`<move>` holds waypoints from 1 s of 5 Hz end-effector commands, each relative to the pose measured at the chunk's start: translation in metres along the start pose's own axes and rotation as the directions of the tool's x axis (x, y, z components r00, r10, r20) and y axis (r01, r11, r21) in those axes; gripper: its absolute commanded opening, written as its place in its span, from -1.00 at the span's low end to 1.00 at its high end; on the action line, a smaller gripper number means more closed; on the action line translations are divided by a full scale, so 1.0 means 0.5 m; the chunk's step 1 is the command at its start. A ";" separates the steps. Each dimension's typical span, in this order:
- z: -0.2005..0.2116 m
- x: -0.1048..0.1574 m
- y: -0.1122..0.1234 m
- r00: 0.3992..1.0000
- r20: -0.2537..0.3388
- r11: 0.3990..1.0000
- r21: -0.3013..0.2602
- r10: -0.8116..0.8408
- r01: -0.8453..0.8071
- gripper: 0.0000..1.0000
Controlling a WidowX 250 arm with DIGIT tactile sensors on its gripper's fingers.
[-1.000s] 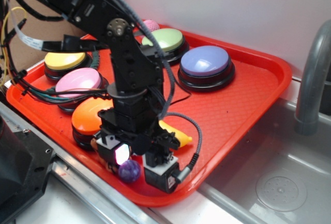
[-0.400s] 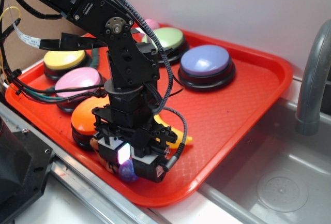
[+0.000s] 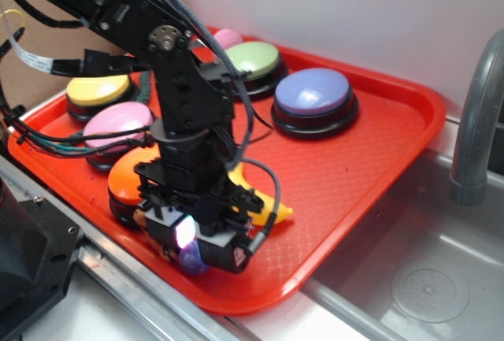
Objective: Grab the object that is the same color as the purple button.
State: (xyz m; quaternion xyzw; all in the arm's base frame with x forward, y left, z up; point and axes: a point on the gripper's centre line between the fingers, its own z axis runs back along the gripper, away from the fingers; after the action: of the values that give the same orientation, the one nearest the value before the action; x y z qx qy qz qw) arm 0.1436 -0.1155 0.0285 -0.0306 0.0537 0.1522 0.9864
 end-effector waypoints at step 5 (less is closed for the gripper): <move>0.361 0.199 0.171 0.955 0.277 0.989 -0.128 0.105 -0.072 -1.00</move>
State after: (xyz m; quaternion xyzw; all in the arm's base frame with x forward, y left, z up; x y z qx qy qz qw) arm 0.2310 0.0076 0.1816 -0.0612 -0.0768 0.2001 0.9748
